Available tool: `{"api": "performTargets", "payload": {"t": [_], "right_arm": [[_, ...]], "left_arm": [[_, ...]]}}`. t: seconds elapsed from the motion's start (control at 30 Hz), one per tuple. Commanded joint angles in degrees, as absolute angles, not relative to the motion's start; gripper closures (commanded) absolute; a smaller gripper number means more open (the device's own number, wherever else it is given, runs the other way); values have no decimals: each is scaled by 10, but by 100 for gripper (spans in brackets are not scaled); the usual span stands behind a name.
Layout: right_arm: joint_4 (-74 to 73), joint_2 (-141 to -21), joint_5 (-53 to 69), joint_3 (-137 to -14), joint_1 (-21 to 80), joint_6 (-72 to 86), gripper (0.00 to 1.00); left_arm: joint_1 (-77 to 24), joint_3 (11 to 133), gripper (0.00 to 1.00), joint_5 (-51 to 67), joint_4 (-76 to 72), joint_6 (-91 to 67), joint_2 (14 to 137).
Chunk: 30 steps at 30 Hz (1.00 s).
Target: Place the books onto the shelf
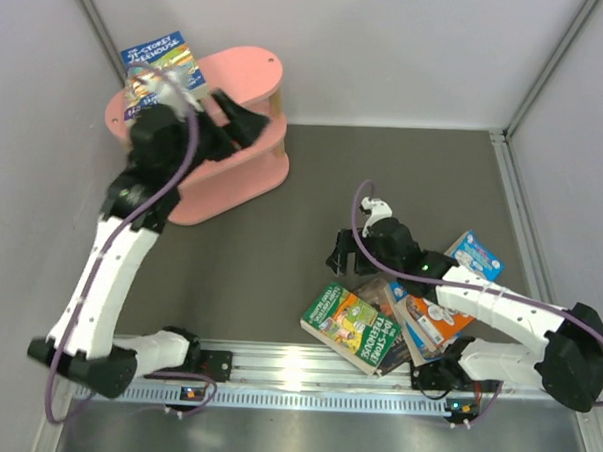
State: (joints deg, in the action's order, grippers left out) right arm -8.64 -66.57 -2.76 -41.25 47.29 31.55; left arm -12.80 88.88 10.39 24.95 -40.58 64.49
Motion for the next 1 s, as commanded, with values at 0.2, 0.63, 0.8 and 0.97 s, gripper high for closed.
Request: {"api": "performTargets", "payload": {"t": [0.2, 0.63, 0.8, 0.97], "right_arm": [[-175, -628, -5, -350, 452, 338, 11], [-99, -622, 194, -218, 458, 362, 9], [-50, -644, 258, -166, 461, 379, 9], [-39, -633, 279, -127, 463, 392, 10]], "left_arm": [[-385, 587, 1, -17, 222, -519, 657], [-633, 307, 1, 38, -42, -684, 706], [-662, 260, 1, 71, -200, -741, 793], [-674, 256, 1, 71, -245, -758, 858]]}}
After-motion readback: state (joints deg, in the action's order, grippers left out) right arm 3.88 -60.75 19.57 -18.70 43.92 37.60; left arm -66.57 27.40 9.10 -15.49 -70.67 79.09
